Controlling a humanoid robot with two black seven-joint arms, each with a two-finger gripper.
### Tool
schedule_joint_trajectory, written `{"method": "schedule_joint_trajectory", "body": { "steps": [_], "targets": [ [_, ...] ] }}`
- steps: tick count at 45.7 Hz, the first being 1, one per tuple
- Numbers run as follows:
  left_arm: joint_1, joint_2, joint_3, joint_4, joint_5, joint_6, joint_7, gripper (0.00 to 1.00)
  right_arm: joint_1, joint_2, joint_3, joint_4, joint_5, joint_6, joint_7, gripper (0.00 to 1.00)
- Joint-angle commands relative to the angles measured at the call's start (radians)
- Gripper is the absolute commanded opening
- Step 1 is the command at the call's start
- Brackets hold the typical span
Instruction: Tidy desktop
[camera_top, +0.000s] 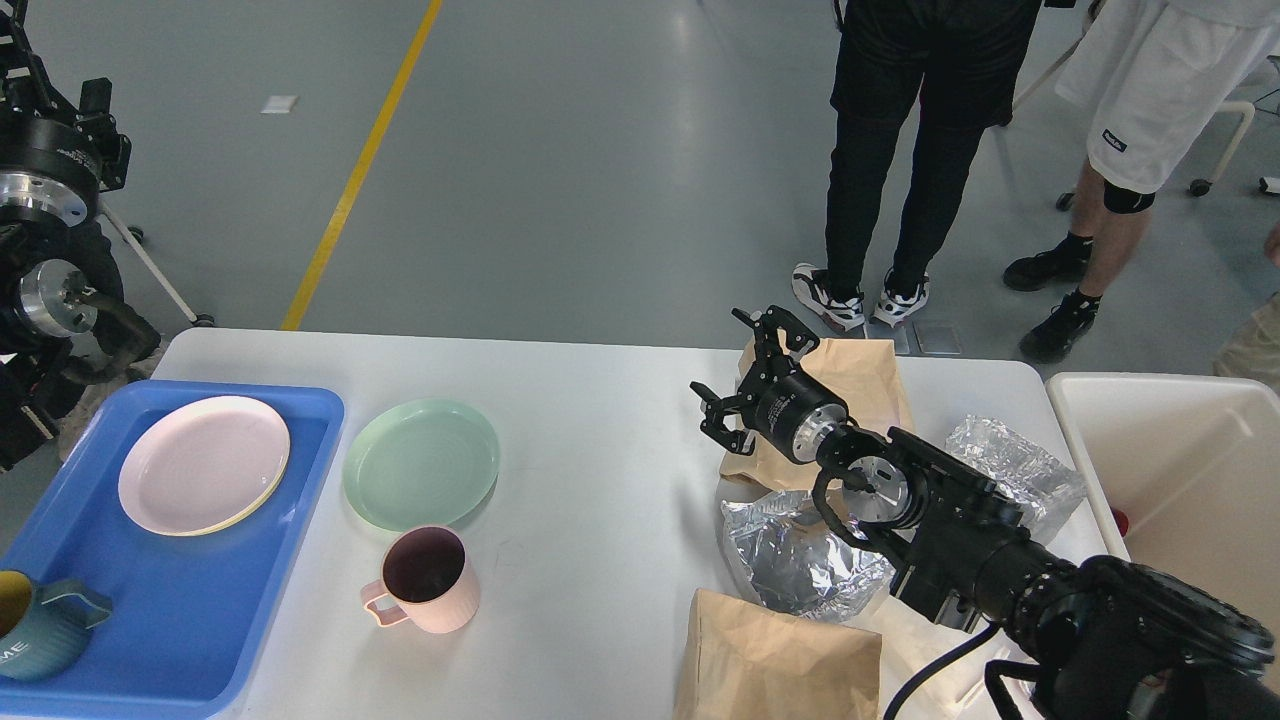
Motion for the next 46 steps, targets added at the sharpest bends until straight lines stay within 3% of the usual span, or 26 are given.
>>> {"method": "schedule_joint_trajectory", "body": {
  "steps": [1,14,30,46],
  "targets": [
    [-0.003,0.003,0.012,0.0,-0.001,0.0,0.03,0.96,0.0,0.0,0.0,0.0,0.0,0.001,0.0,1.0],
    [-0.004,0.003,0.012,0.0,-0.001,0.002,0.15,0.96,0.0,0.0,0.0,-0.001,0.0,0.001,0.0,1.0],
    [-0.113,0.043,0.013,0.0,0.0,0.002,0.151,0.96,0.0,0.0,0.0,0.0,0.0,0.001,0.0,1.0],
    [-0.119,0.068,0.024,-0.001,0.0,-0.001,0.151,0.96,0.0,0.0,0.0,0.0,0.0,0.001,0.0,1.0]
  ]
}}
